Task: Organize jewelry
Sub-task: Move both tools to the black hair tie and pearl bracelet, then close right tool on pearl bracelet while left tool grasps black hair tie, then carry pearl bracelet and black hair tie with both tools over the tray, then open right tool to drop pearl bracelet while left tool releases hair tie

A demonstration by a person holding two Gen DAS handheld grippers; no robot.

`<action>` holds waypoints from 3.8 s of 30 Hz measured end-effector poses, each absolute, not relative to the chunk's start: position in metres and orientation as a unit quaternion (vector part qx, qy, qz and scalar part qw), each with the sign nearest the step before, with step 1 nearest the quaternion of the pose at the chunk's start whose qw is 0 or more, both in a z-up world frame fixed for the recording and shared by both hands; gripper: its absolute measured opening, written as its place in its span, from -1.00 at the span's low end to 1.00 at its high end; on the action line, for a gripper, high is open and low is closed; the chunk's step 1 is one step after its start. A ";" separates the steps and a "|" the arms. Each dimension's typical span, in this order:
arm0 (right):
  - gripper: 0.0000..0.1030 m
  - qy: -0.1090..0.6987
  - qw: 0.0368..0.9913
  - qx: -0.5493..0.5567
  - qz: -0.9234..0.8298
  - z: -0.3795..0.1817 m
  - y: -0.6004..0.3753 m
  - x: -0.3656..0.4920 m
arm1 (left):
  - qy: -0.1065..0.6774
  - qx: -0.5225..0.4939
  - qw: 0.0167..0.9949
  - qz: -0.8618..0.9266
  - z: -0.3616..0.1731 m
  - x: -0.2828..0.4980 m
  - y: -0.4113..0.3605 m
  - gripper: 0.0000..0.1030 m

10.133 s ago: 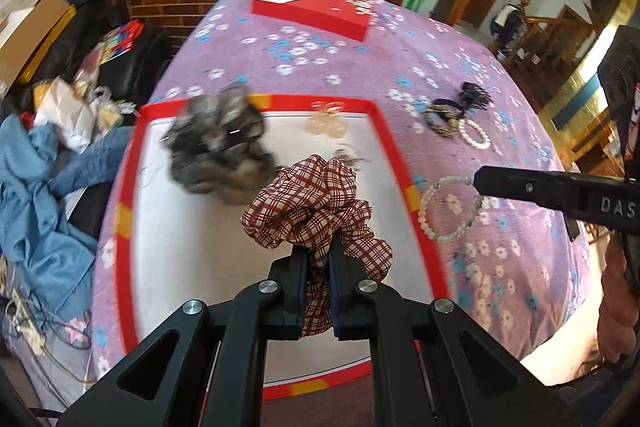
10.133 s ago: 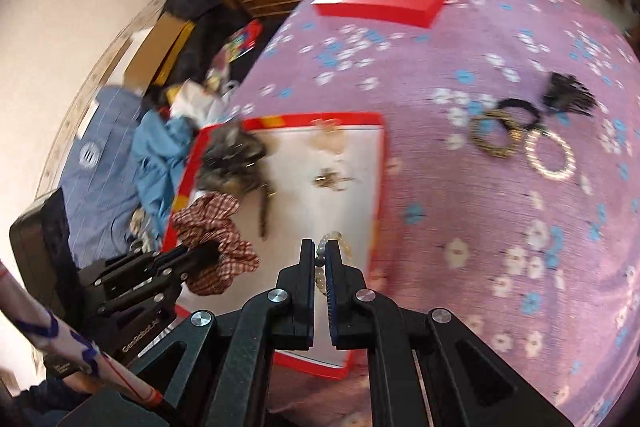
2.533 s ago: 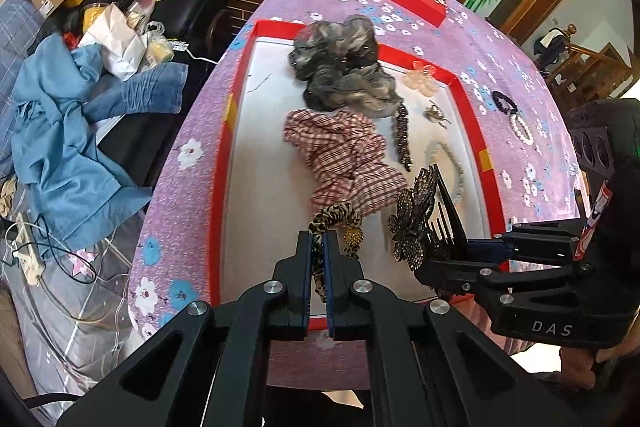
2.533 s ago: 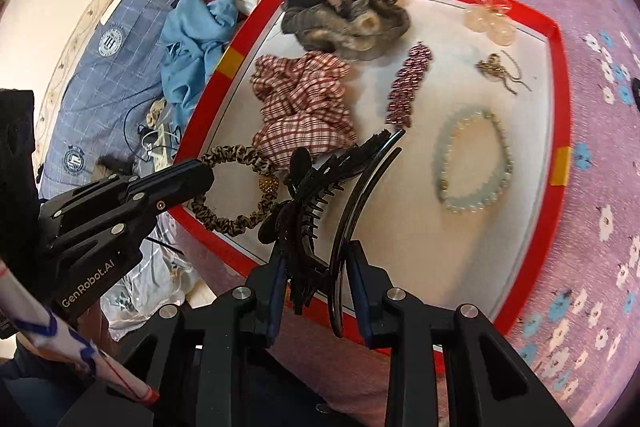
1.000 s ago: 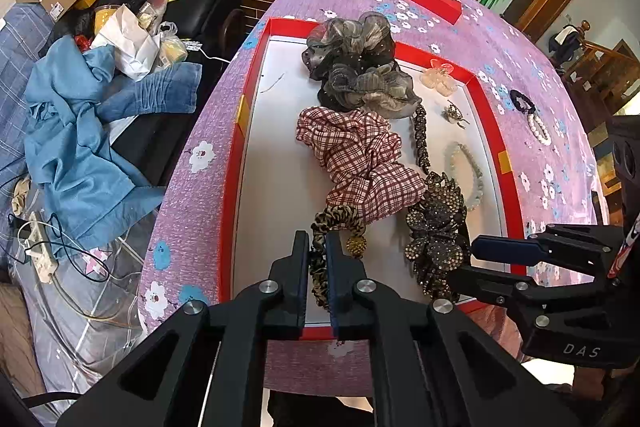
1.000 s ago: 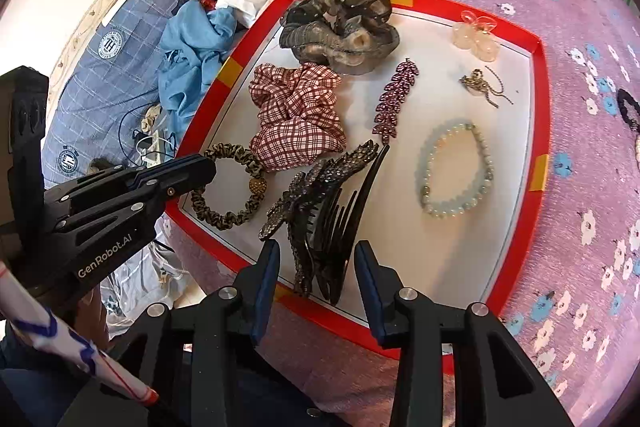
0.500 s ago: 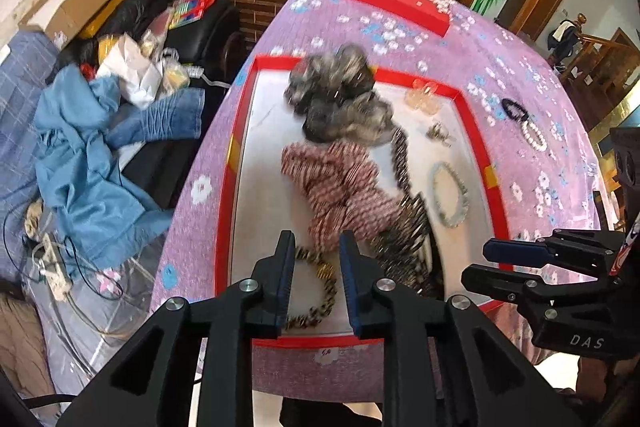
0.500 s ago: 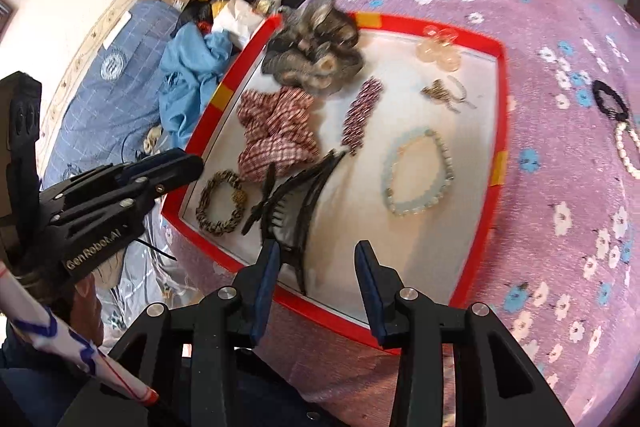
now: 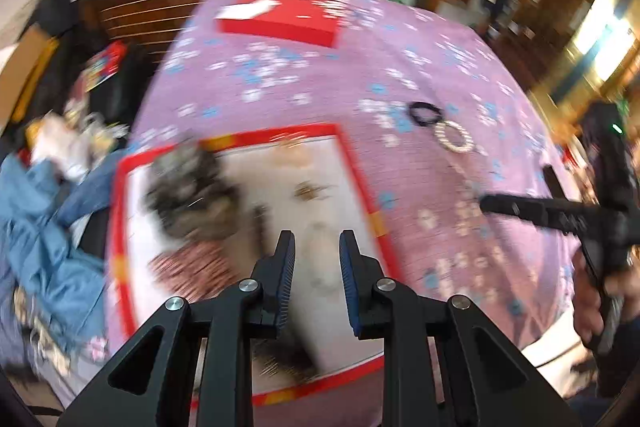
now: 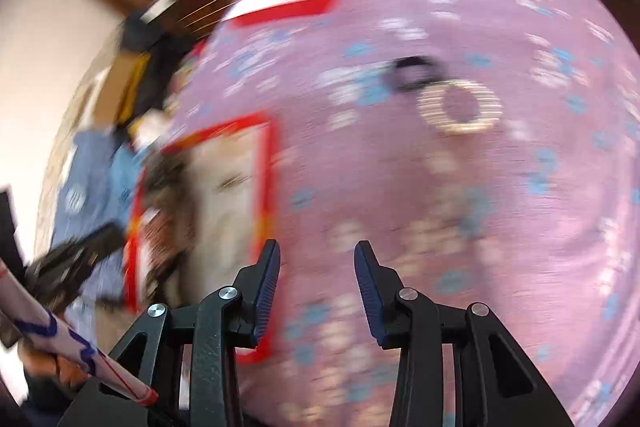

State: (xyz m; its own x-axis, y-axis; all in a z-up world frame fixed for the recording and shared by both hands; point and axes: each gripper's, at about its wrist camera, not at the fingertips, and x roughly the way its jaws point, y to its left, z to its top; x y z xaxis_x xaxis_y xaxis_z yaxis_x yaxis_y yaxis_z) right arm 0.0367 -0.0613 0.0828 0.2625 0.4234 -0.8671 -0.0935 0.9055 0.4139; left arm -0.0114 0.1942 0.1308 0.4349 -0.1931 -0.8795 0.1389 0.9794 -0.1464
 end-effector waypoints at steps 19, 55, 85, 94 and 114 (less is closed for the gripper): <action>-0.63 0.637 0.756 0.151 0.006 0.011 -0.132 0.169 | 0.559 0.002 0.807 -0.190 0.088 0.132 0.068 -0.58; -0.84 0.585 0.787 0.190 0.045 0.076 -0.154 0.082 | 0.540 0.029 0.810 -0.226 0.072 0.163 0.017 -0.93; -0.83 0.646 0.701 0.024 0.302 0.054 0.091 -0.011 | 0.578 -0.018 0.809 -0.110 0.047 0.045 0.220 -0.92; -0.80 0.645 0.717 -0.022 0.264 0.034 0.093 -0.015 | 0.575 -0.034 0.808 -0.120 0.033 0.041 0.220 -0.91; -0.59 0.591 0.776 -0.003 0.222 0.083 0.066 -0.013 | 0.536 -0.050 0.837 -0.100 0.072 0.010 0.215 -0.46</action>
State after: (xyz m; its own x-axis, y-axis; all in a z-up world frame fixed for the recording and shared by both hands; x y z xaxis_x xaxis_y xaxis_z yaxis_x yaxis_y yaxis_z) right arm -0.0132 0.0659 0.0828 0.2035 0.3406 -0.9179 -0.3488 0.9013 0.2571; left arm 0.0103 0.2145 0.0716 0.4046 -0.2203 -0.8876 0.1130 0.9752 -0.1905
